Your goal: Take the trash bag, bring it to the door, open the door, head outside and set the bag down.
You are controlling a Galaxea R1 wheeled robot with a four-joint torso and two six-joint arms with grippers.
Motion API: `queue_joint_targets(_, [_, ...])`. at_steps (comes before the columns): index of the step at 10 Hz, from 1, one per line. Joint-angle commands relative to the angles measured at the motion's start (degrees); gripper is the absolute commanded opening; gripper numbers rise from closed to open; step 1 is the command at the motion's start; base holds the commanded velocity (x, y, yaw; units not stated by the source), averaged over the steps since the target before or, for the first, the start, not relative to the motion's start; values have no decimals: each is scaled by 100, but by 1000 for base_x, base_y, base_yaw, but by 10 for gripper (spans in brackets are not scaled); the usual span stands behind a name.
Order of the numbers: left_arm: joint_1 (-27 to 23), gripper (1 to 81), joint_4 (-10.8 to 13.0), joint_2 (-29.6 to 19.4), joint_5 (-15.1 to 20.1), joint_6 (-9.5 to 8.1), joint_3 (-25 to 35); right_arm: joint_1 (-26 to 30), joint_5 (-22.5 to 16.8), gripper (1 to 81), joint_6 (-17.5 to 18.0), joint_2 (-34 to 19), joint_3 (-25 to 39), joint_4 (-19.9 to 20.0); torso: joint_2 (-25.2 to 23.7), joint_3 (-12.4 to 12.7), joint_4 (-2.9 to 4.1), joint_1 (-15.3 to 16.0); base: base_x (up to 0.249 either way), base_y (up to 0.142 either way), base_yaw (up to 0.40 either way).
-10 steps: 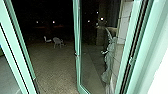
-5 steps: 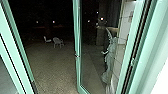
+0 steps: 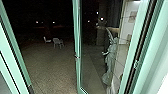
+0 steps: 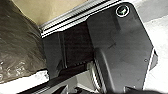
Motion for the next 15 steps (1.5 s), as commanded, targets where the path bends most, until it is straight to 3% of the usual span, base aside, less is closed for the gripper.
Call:
queue_joint_targets(1, [-345, 10, -21, -29, 323, 18, -11, 296, -264, 811, -22, 37, 36, 12, 0, -2, 0, 0, 81, 0, 0])
queue_joint_targets(15, [-345, 10, -39, -37, 323, 18, -11, 287, -264, 811, -31, 46, 36, 12, 4, -2, 0, 5, 84, 0, 0])
